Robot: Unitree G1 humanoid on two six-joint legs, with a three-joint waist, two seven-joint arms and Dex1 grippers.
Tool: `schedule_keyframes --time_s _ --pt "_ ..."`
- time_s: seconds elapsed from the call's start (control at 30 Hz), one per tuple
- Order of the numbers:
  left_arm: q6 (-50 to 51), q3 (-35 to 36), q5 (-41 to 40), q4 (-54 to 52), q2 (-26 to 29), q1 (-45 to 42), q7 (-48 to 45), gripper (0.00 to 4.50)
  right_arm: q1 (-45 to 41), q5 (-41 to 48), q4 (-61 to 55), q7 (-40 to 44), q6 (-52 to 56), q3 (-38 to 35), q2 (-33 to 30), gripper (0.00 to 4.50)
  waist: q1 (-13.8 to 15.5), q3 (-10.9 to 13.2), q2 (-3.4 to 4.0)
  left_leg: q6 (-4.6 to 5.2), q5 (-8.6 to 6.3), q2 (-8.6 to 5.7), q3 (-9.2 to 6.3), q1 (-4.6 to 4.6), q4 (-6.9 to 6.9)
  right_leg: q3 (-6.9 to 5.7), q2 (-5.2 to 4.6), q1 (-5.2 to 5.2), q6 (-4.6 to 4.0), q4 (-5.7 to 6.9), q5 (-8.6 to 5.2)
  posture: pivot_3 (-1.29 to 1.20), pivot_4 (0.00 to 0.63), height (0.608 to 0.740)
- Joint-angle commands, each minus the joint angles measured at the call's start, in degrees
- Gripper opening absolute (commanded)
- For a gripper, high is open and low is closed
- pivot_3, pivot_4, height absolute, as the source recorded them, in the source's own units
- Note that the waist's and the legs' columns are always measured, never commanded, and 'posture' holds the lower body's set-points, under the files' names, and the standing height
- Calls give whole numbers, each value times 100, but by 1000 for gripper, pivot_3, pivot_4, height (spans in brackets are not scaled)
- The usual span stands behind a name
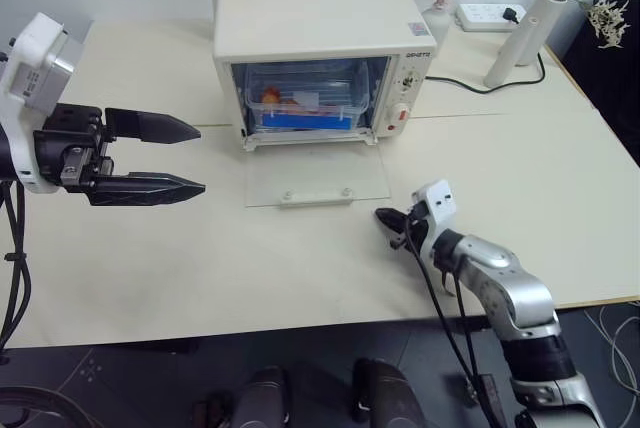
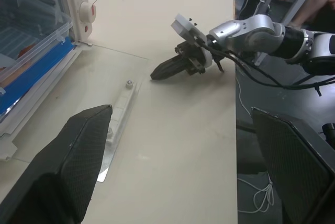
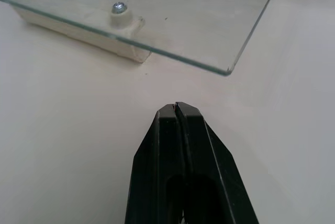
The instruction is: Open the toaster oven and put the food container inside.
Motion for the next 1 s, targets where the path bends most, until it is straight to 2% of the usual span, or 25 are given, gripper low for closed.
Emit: schedule_keyframes --time_s 0.03,0.2,0.3,0.4,0.5,0.7,0.87,1.0 --pt "-324 149 174 -25 86 -4 88 4476 -367 -112 218 44 -322 -104 37 0 -5 0 1 0 0 0 0 0 0 0 0 0 0 0 0 0 150 740" --pt "-442 183 198 51 50 83 153 4476 -1015 264 -79 285 -100 -501 -222 0 -33 4 6 0 0 2 0 -2 -1 -1 0 -2 0 1 0 0 150 740" --pt "-541 255 238 93 39 177 220 4476 -1676 1159 -518 376 576 -1147 -458 0 -30 11 18 0 0 3 -3 -5 0 0 0 -6 0 1 0 0 150 740" --pt "-603 312 235 206 -29 130 383 4476 -1976 1605 -641 517 1030 -1463 -791 0 -14 10 18 0 0 4 -5 -7 0 -5 0 -7 0 2 0 0 150 740" --pt "-629 360 236 479 -101 2 586 4500 -2022 1952 -706 876 1403 -1644 -1279 572 8 6 10 0 -1 3 2 -6 -2 -12 0 -1 0 0 0 0 150 740" --pt "-641 528 242 914 -214 -163 954 4500 -1620 2482 -752 2225 1774 -2038 -2731 2624 104 8 13 7 -4 -1 24 -10 1 -4 -1 -6 1 -3 0 0 150 740" --pt "-747 630 281 941 -132 8 877 4500 -1589 2648 -378 2562 1893 -2403 -3338 4346 107 8 13 7 -4 1 28 -8 3 -4 -1 -4 1 -2 0 0 150 740" --pt "-784 694 289 860 -115 118 869 4500 -1497 2775 -283 2765 1952 -2537 -3502 4432 101 8 13 6 -4 3 32 -6 2 -2 -1 -5 0 -1 0 0 150 740"
